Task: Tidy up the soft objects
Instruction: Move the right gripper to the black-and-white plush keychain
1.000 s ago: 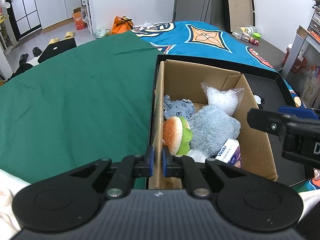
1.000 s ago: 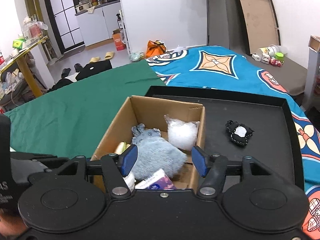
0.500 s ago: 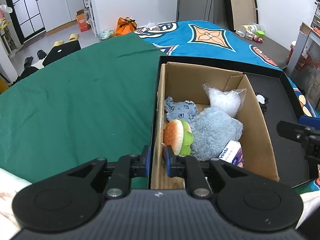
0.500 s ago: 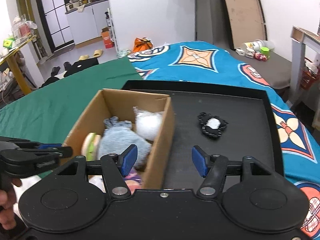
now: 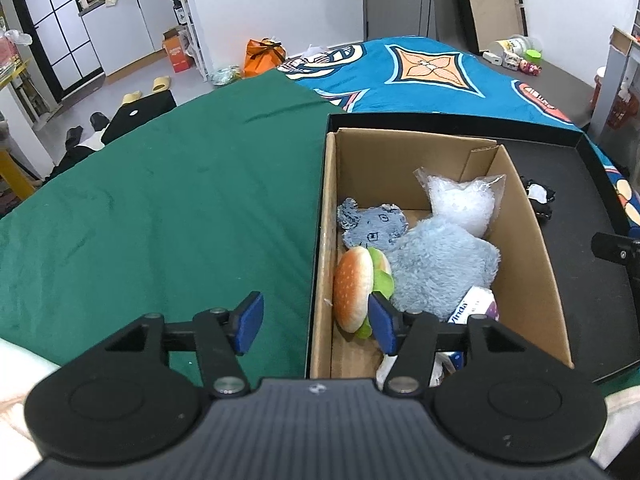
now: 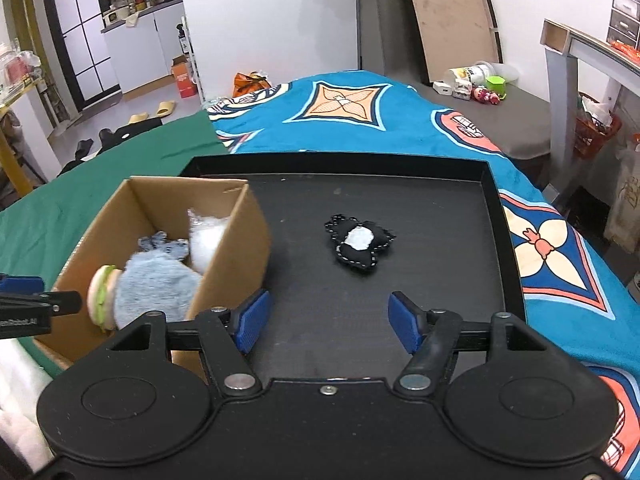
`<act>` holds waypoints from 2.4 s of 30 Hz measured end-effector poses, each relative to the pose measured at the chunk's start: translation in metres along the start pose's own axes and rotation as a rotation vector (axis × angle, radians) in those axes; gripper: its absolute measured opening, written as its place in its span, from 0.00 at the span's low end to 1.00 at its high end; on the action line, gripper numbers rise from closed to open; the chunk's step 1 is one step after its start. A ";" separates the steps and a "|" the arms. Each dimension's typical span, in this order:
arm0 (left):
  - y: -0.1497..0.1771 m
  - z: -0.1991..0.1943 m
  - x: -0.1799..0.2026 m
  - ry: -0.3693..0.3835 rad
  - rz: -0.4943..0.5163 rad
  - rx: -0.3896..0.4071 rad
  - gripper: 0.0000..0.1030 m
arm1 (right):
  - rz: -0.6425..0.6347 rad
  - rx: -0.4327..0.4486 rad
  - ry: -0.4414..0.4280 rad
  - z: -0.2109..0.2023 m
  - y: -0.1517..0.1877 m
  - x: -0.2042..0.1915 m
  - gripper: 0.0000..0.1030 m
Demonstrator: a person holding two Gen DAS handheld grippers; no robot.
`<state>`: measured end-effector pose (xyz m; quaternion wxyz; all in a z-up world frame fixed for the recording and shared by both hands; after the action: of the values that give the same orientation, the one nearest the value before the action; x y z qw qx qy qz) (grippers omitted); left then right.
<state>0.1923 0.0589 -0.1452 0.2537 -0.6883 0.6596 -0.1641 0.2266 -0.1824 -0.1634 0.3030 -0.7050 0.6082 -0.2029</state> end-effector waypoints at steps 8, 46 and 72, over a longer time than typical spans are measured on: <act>-0.004 0.007 0.010 -0.057 0.034 0.000 0.61 | 0.010 0.010 -0.011 0.013 0.001 0.010 0.70; -0.021 0.033 0.056 -0.274 0.144 0.020 0.69 | -0.002 0.015 -0.060 0.102 -0.005 0.045 0.51; -0.018 0.026 0.047 -0.267 0.117 0.021 0.69 | 0.032 0.040 -0.019 0.104 -0.007 0.053 0.54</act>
<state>0.2253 0.0153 -0.1609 0.3556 -0.6616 0.6572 -0.0628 0.3095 -0.2147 -0.2389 0.3264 -0.6908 0.6123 -0.2034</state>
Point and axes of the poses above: each gripper's, at about its wrist camera, not at the fingertips, and z roughly the way its jaws point, x to its right, y to its underside, the point moved 2 cm from there along z, roughly the way its jaws point, and after that the axes turned 1 degree about -y, right-handed, at the moved point
